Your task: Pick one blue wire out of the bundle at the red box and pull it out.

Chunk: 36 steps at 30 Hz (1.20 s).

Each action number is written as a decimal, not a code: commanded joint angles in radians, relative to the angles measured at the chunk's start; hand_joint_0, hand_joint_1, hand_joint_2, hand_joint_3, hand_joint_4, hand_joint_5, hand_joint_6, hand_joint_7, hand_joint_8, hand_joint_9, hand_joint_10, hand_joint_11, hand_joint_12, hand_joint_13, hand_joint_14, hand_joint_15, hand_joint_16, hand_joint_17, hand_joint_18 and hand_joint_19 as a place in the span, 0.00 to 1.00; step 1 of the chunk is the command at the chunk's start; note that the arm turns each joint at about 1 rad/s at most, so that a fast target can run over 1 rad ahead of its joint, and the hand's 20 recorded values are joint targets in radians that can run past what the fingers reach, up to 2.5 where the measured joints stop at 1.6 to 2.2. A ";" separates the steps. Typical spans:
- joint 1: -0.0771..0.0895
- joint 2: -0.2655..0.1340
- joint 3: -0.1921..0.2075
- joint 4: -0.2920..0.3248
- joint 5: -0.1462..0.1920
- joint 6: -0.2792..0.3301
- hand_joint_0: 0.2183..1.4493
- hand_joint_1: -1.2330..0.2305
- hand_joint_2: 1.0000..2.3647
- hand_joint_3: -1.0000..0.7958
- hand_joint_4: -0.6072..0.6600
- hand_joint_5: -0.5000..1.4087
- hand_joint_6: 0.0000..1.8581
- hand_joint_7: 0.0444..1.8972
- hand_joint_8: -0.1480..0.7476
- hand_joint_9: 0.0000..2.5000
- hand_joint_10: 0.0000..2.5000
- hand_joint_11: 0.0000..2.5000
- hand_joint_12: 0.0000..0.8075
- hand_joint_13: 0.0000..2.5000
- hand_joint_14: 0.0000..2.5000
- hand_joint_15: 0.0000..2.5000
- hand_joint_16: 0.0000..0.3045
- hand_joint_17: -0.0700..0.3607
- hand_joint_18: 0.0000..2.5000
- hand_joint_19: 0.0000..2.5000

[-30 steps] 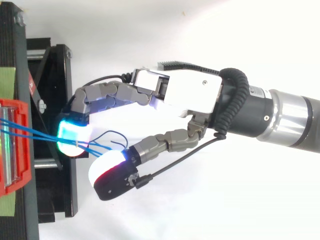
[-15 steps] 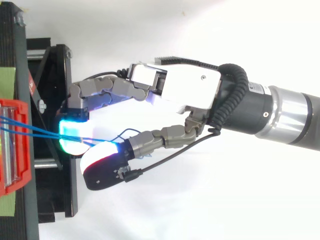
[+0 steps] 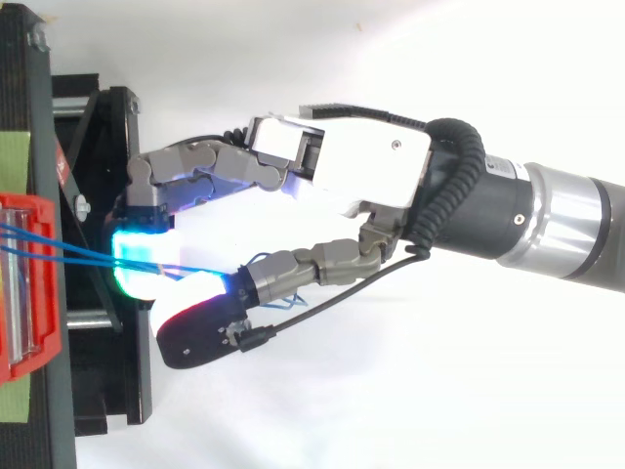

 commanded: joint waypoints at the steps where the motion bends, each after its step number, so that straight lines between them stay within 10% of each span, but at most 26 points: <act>1: 0.000 0.001 0.001 -0.005 0.000 0.000 0.28 0.43 0.01 0.35 0.79 0.23 0.27 0.68 0.47 0.27 0.00 0.08 0.47 0.21 0.00 0.07 0.19 0.47 0.18 0.16; 36: -0.003 0.001 0.003 -0.008 -0.001 -0.002 0.31 0.33 0.02 0.46 0.79 0.21 0.32 0.72 0.48 0.34 0.01 0.21 0.47 0.23 0.00 0.09 0.19 0.46 0.19 0.17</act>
